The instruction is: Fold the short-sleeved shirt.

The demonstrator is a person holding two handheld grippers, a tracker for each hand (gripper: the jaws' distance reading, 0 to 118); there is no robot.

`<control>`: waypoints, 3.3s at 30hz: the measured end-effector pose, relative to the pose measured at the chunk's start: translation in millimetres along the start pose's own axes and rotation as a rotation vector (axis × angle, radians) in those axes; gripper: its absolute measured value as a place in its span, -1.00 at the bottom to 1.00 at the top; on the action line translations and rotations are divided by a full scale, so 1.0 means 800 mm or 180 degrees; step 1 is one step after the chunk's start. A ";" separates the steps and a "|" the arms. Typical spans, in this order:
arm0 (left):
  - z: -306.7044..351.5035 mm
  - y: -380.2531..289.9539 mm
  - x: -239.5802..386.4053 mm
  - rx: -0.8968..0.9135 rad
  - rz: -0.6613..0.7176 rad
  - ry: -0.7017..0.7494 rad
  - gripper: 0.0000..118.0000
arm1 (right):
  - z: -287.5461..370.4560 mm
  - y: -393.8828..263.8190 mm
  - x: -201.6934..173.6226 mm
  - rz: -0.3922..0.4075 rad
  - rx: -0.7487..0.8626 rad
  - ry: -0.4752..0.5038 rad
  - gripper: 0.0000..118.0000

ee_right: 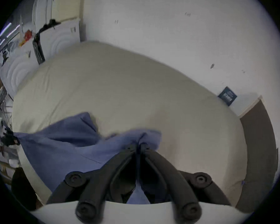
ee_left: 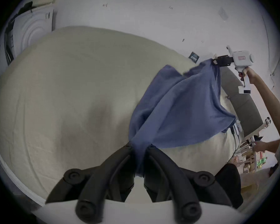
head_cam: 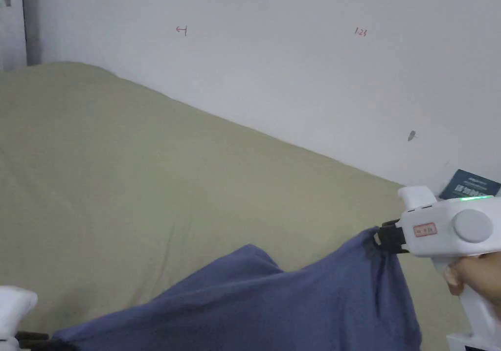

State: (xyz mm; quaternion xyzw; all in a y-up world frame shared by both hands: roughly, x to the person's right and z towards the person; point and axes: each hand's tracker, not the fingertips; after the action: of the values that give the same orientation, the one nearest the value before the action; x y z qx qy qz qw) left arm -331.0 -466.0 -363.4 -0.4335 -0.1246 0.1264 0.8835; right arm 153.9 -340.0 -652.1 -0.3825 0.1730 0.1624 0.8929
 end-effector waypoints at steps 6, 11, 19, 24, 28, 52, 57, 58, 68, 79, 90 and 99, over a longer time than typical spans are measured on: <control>0.046 0.068 0.024 0.0441 -0.0118 -0.0031 -0.83 | 0.104 0.018 0.027 -0.0278 0.0386 -0.0173 -0.94; 0.085 0.159 0.049 0.0909 -0.0231 0.0046 -0.83 | 0.173 0.039 0.040 -0.0438 0.0913 -0.0344 -0.94; 0.110 0.322 0.083 0.1295 -0.0581 0.0414 -0.85 | 0.247 0.095 0.065 -0.0576 0.1620 -0.0791 -0.94; 0.114 0.412 0.103 0.1501 -0.0695 0.0724 -0.89 | 0.267 0.139 0.090 -0.0635 0.1881 -0.0959 -0.94; 0.120 0.472 0.121 0.1694 -0.0805 0.0856 -0.90 | 0.277 0.174 0.100 -0.0600 0.2148 -0.1112 -0.94; 0.085 0.513 0.110 0.2029 -0.0981 0.0995 -0.91 | 0.285 0.172 0.097 -0.0327 0.2557 -0.1175 -0.94; 0.076 0.414 0.096 0.1937 -0.1048 0.0966 -0.91 | 0.260 0.072 0.068 -0.0231 0.2249 -0.0964 -0.94; 0.074 0.392 0.093 0.1914 -0.1073 0.0944 -0.91 | 0.256 0.048 0.062 -0.0248 0.2226 -0.0926 -0.94; 0.075 0.192 0.067 0.1668 -0.1115 0.0868 -0.91 | 0.239 -0.139 -0.014 -0.0624 0.1847 -0.0591 -0.94; 0.079 0.045 0.033 0.1307 -0.1085 0.0724 -0.91 | 0.257 -0.299 -0.080 -0.1196 0.1709 -0.0268 -0.94; 0.051 -0.049 0.005 0.0950 -0.1217 0.0553 -0.91 | 0.233 -0.400 -0.126 -0.1480 0.1151 -0.0160 -0.94; 0.023 -0.079 -0.025 0.0692 -0.1092 0.0578 -0.91 | 0.191 -0.445 -0.133 -0.1461 0.0526 -0.0214 -0.94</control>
State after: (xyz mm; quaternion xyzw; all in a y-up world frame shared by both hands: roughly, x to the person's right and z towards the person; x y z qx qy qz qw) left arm -348.2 -496.5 -303.9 -0.3177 -0.1021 -0.0527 0.9412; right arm 238.2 -476.8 -284.4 -0.3318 0.0644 -0.0468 0.9400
